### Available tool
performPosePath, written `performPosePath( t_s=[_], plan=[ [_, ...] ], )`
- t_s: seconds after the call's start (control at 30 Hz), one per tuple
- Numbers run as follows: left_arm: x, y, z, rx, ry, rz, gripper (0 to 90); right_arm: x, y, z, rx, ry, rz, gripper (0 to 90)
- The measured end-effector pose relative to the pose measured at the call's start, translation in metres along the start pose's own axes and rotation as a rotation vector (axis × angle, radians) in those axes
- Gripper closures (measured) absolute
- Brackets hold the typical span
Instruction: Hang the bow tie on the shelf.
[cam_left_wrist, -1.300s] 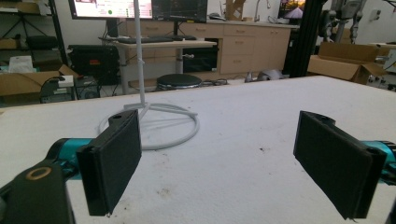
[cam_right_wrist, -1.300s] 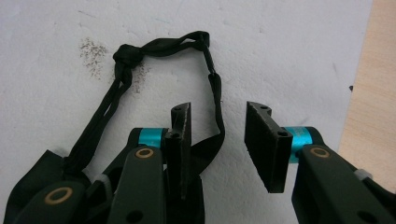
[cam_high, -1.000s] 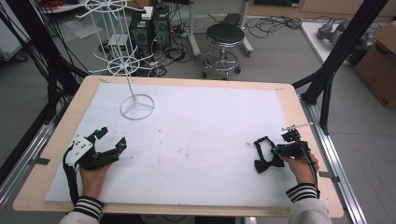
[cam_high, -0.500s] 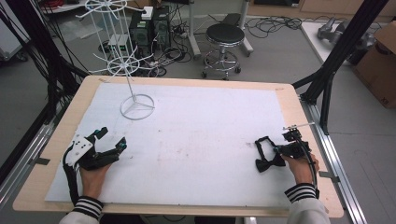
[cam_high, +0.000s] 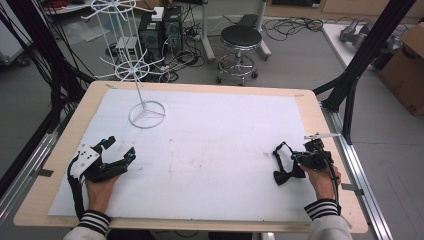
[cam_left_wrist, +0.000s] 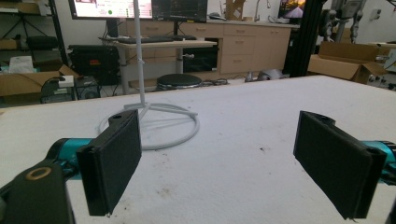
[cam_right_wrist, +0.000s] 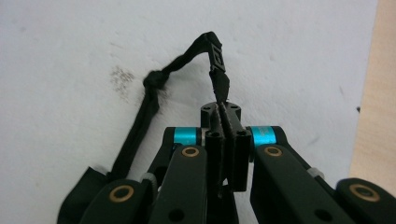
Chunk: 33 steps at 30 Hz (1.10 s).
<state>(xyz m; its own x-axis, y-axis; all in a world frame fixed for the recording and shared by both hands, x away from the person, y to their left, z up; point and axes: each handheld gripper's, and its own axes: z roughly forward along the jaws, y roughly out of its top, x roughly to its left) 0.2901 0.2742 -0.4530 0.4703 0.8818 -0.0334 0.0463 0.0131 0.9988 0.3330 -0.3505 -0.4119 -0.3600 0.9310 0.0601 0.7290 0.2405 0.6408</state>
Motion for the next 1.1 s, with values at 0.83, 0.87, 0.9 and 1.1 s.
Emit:
performPosePath(
  t_s=[0.83,0.87,0.9,1.1],
  plan=[
    [0.0,0.0,0.0,-0.002,0.0,0.002,15.6,0.028,0.009,-0.027,-0.469,0.15,-0.077,88.3],
    [0.0,0.0,0.0,-0.001,-0.001,0.004,15.6,0.029,0.01,-0.027,-0.49,0.155,-0.078,88.3],
    [0.0,0.0,0.0,-0.002,-0.001,0.003,15.6,0.029,0.01,-0.028,-0.515,0.161,-0.08,88.3],
    [0.0,0.0,0.0,-0.003,-0.002,0.004,15.6,0.039,0.014,-0.032,-0.653,0.178,-0.097,88.2]
  ],
)
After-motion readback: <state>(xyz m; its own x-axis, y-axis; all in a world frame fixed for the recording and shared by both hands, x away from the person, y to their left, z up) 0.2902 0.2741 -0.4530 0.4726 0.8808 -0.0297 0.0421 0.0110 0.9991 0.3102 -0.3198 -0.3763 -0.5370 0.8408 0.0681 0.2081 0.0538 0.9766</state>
